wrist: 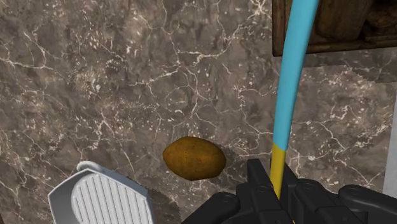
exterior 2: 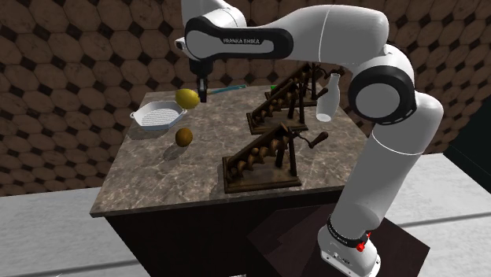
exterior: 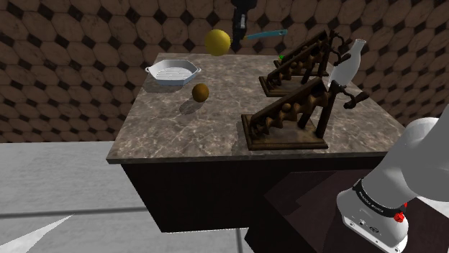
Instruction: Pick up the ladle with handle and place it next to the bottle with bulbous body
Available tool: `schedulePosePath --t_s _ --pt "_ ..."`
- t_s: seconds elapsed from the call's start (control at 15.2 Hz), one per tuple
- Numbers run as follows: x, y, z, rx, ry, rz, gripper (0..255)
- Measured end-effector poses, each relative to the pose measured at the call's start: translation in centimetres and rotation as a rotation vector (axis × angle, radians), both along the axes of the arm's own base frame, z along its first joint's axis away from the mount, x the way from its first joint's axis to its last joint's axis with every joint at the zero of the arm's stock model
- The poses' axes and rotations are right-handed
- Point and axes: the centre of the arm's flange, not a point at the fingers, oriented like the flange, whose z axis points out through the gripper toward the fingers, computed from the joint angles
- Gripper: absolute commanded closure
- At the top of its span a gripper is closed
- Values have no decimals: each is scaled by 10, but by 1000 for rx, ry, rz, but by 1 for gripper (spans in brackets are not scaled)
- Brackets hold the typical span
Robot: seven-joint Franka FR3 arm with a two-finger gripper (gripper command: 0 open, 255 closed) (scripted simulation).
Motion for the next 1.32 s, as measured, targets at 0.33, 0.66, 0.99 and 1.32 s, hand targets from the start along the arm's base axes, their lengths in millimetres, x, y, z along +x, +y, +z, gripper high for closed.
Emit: schedulePosePath --t_s 0.33,0.66,0.99,1.32 --pt "-1 0 26 0 0 0 255" --pt "-12 -25 39 0 0 -1 255" --pt "-43 -83 40 0 0 -1 255" --pt "-68 -141 38 0 0 -1 255"
